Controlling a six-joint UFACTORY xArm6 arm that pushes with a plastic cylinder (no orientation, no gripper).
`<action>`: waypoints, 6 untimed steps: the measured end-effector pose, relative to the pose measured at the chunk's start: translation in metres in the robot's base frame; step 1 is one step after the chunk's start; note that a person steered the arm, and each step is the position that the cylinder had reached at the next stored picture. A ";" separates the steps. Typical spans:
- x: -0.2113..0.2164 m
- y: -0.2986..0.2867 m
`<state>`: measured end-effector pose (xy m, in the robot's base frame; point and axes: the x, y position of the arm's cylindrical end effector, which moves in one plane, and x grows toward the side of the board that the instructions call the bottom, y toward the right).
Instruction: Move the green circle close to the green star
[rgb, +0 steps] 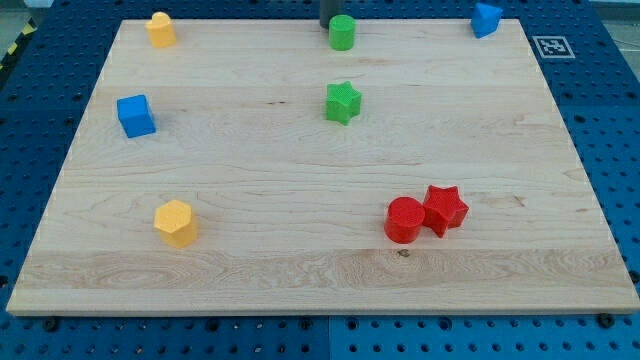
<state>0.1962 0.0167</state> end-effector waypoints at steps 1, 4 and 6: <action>0.012 0.001; 0.028 0.027; 0.049 0.040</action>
<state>0.2448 0.0567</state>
